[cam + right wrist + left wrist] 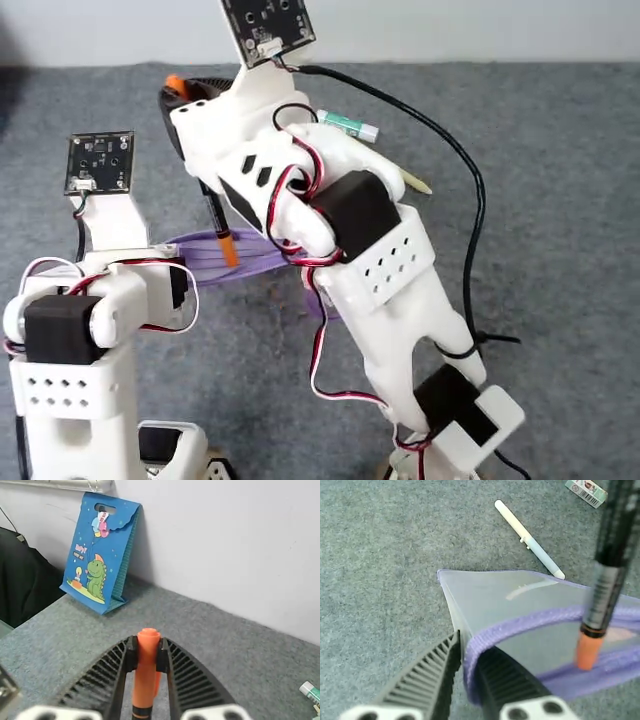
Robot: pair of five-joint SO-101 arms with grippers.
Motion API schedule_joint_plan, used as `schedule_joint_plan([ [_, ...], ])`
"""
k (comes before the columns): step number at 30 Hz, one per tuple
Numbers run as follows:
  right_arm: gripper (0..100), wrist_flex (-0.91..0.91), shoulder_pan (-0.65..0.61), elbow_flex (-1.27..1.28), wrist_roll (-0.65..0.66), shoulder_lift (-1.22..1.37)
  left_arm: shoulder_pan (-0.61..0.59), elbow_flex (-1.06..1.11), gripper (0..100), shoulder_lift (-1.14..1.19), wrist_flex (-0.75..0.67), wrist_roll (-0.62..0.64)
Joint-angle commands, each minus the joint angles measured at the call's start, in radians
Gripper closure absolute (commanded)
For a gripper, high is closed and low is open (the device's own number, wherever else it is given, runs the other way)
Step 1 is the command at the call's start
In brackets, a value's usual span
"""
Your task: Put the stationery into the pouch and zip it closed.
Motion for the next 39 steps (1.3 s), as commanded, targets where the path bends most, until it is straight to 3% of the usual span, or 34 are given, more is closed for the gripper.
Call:
schedule_joint_plan([
  [1,98.9,-0.016,0.018,-0.005,-0.006,-0.008,0.005,-0.035,99,0.008,0.000,0.012],
  [8,92.3,0.058,0.005,-0.005,-0.006,-0.008,0.003,-0.035,99,0.008,0.000,0.012],
  [13,99.2,0.087,-0.001,-0.006,-0.006,-0.013,0.000,-0.035,99,0.008,0.000,0.012],
  [34,99.1,0.157,-0.019,-0.005,0.046,-0.237,0.000,-0.035,99,0.008,-0.002,0.012],
  [39,99.1,0.285,-0.019,-0.005,0.040,-0.323,0.002,-0.035,99,0.008,-0.002,0.012],
])
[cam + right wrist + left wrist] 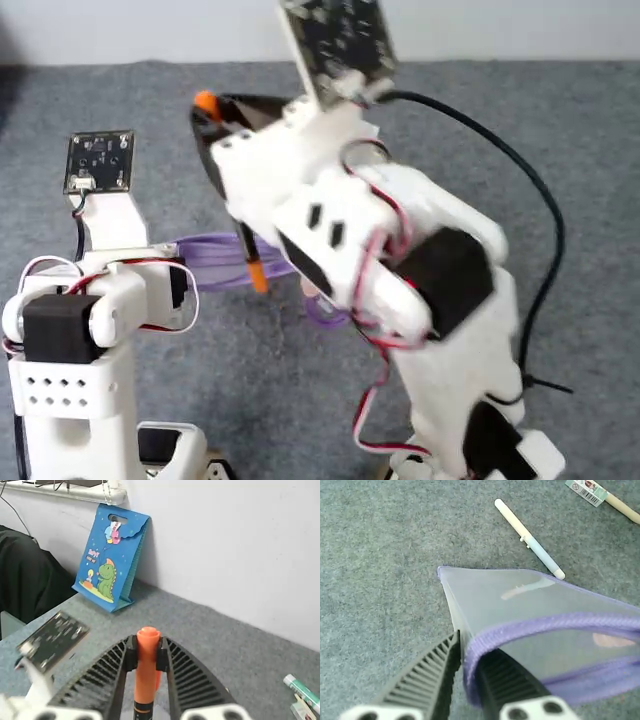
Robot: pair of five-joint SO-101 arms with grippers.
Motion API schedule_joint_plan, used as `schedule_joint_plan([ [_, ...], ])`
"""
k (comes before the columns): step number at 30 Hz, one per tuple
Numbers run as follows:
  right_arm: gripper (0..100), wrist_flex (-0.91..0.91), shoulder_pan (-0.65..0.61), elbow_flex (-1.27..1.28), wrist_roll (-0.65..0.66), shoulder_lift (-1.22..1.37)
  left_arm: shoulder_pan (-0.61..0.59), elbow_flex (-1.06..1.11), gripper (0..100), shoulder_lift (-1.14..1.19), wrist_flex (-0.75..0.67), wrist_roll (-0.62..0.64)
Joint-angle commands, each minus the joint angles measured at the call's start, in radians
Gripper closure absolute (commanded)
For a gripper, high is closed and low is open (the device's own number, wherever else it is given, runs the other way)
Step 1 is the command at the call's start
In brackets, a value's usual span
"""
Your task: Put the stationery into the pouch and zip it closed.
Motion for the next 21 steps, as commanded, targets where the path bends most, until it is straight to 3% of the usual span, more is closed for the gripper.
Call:
schedule_joint_plan([
  [1,99.1,0.064,-0.001,-0.005,0.006,-0.082,0.002,-0.035,99,0.006,-0.002,0.012],
  [8,99.1,0.091,0.010,-0.005,0.012,-0.142,0.005,-0.035,99,0.011,-0.002,0.012],
  [21,99.1,0.397,0.012,-0.005,0.014,-0.311,0.003,-0.031,99,0.012,-0.002,0.012],
])
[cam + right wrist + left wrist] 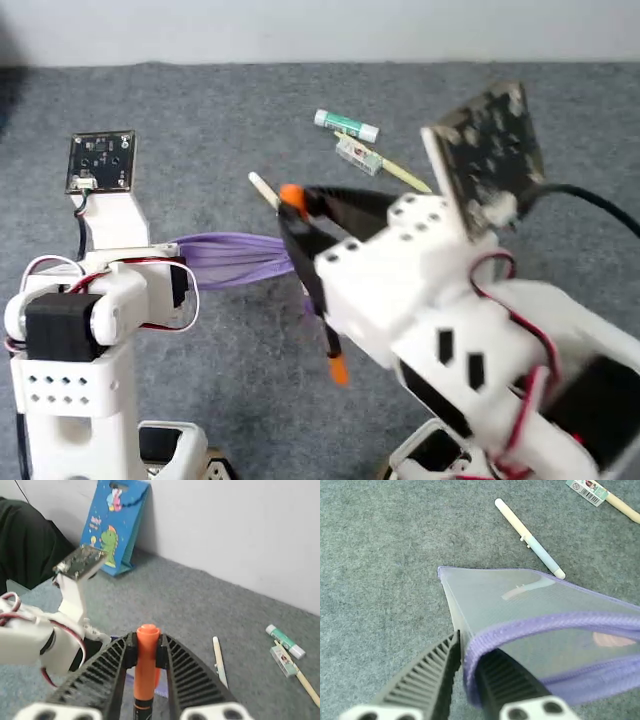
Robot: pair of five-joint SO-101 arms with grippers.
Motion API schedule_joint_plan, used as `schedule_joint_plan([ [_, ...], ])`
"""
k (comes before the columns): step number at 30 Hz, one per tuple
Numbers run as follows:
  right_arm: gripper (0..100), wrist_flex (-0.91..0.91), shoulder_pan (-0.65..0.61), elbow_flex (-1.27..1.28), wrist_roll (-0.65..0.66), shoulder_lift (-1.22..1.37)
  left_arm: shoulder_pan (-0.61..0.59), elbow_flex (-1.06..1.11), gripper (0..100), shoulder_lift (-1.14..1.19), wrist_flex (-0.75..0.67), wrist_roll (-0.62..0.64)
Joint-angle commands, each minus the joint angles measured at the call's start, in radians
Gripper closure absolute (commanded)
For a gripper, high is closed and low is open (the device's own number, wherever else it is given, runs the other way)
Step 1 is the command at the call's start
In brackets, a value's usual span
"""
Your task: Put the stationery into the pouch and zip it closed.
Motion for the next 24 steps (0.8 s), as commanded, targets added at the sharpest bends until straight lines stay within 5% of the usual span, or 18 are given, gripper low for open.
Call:
schedule_joint_plan([
  [1,99.1,0.042,0.013,-0.002,0.012,-0.047,0.003,-0.031,99,0.008,-0.002,0.012],
  [5,99.1,0.050,0.012,0.032,0.028,-0.110,0.000,-0.030,99,0.008,0.000,0.012],
  [13,99.1,0.007,0.013,0.491,0.057,-0.429,0.000,-0.030,99,0.008,0.000,0.012],
  [24,99.1,-0.690,0.047,0.928,0.120,-0.541,0.000,-0.030,99,0.006,0.003,0.012],
])
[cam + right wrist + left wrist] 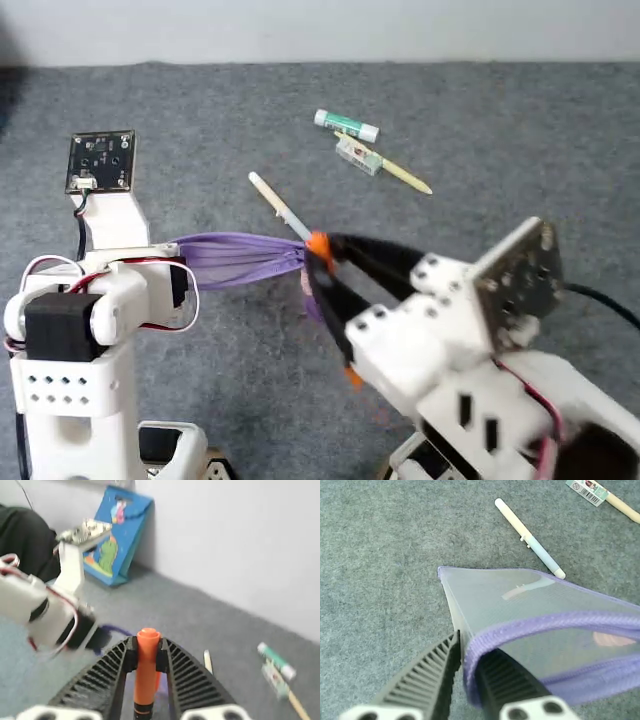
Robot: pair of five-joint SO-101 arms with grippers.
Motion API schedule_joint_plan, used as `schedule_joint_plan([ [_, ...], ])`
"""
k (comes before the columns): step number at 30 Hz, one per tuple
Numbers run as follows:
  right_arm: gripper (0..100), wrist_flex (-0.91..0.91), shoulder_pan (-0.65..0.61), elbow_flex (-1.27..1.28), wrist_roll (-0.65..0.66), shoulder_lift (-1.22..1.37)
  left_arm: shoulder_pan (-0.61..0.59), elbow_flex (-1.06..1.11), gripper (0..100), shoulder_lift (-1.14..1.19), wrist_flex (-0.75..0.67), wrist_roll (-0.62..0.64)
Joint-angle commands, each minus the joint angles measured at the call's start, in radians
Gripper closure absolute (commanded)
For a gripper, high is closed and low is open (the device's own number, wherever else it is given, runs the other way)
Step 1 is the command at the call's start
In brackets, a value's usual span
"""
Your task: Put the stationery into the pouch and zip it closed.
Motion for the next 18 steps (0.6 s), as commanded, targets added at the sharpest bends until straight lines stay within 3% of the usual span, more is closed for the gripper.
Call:
schedule_joint_plan([
  [1,99.1,-0.318,0.030,0.120,0.020,-0.004,0.000,-0.030,99,0.008,0.003,0.012],
  [9,99.1,-0.957,0.015,0.451,0.150,-0.002,0.003,-0.030,99,0.008,0.005,0.012],
  [13,99.1,-1.090,-0.079,0.534,0.203,-0.002,0.005,-0.030,99,0.008,0.005,0.012],
  [18,99.1,-1.133,-0.136,0.539,0.206,-0.002,0.005,-0.030,99,0.008,0.005,0.012],
])
